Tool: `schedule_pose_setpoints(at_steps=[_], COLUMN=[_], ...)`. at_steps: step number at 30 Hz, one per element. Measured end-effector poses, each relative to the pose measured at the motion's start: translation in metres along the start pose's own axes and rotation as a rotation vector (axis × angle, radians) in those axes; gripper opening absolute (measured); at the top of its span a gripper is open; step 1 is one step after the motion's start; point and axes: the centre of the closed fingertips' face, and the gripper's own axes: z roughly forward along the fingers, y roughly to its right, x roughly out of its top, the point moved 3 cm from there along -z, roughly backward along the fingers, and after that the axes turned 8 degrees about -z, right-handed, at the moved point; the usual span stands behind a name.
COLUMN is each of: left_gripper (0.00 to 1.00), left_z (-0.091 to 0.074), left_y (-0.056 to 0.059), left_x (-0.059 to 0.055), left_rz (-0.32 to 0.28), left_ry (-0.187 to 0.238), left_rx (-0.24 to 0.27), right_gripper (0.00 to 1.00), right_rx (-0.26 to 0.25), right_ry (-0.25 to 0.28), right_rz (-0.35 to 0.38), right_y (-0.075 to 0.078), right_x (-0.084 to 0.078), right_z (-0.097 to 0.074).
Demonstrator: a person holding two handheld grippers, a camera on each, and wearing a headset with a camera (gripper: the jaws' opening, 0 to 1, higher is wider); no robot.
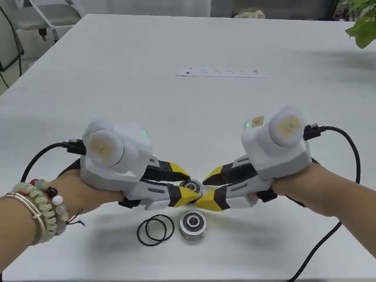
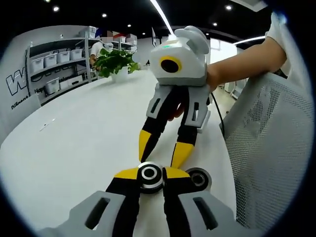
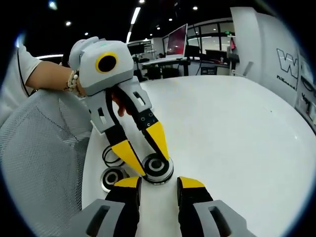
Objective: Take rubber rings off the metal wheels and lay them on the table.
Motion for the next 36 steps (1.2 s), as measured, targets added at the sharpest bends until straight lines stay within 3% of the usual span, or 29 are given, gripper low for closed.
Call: schedule_pose_setpoints(at_steps=[2, 7, 16, 24, 33, 36], left_gripper=[0.11, 0.11, 0.11, 0.11, 0.11, 0.11], left_z=[0.0006, 0.0002, 0.0017, 0.0026, 0.0031, 0.0032], left_y=[-0.0032, -0.0043, -0.0061, -0.0076, -0.0086, -0.0088], left_x=[0.0007, -0.0009, -0.0007, -0.0006, -0.0004, -0.0004], left_rz=[0.007, -0.009, -0.012, -0.013, -0.015, -0.015], left_ry=[0.019, 0.053, 0.064, 0.066, 0.069, 0.069], left_rx=[0.02, 0.014, 0.015, 0.017, 0.02, 0.02], right_gripper=[0.26, 0.26, 0.22, 0.19, 0.13, 0.17], right_rx=[0.001, 0.013, 0.002, 0.01, 0.02, 0.032], right_ry=[-0.001, -0.017, 0.001, -0.026, -0.027, -0.014], right_rz=[-0.007, -0.02, -0.009, -0.072, -0.046, 0.008], right_y=[-0.0006, -0.0042, -0.0014, -0.0023, -0.0021, -0.0029], right_x=[0.001, 0.0, 0.0022, 0.0002, -0.0024, -0.0009], right_z=[0.0009, 0.004, 0.0035, 0.0021, -0.0016, -0.0024])
